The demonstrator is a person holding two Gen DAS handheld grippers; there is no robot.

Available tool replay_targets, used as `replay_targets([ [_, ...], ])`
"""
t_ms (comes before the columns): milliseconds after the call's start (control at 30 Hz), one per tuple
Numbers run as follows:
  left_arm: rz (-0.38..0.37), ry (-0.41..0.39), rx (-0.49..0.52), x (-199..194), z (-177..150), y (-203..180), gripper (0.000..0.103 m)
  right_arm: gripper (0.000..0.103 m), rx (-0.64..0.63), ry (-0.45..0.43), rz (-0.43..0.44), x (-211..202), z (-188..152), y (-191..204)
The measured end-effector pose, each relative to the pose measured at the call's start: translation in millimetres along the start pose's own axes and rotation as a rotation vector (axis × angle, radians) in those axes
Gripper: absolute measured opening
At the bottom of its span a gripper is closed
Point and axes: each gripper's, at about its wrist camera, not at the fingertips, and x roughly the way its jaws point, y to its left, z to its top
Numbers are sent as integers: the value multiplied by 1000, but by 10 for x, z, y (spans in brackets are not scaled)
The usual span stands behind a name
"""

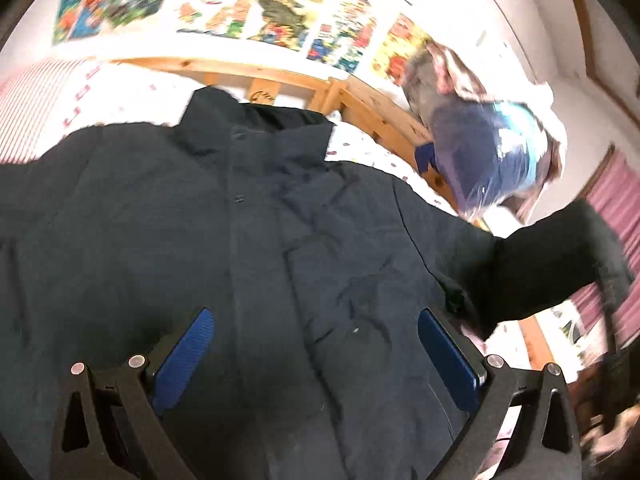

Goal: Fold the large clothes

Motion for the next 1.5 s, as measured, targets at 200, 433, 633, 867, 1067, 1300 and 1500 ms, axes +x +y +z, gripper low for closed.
replay_targets([
  [200, -134, -25, -129, -224, -153, 335, 103, 6, -234, 206, 271, 296, -333, 760],
  [433, -233, 9, -139, -152, -261, 399, 103, 6, -509, 457, 383, 179, -1007, 1394],
  [633, -194, 59, -111, 82, -297, 390, 103, 68, -446, 479, 380, -145, -1080, 1245],
  [867, -121, 73, -132, 629, -17, 385, 103, 69, -349, 461, 323, -368, -1031, 795],
  [1067, -154, 142, -192, 1153, 48, 371, 101, 74, -166, 476, 202, -160, -1120, 376],
  [1300, -90, 131, -204, 1317, 62, 331, 42, 76, 32, 491, 115, 429, -1205, -6],
  [1500, -23, 91, -170, 1195, 116, 306, 9, 76, 104, 503, 93, 559, -1292, -145],
])
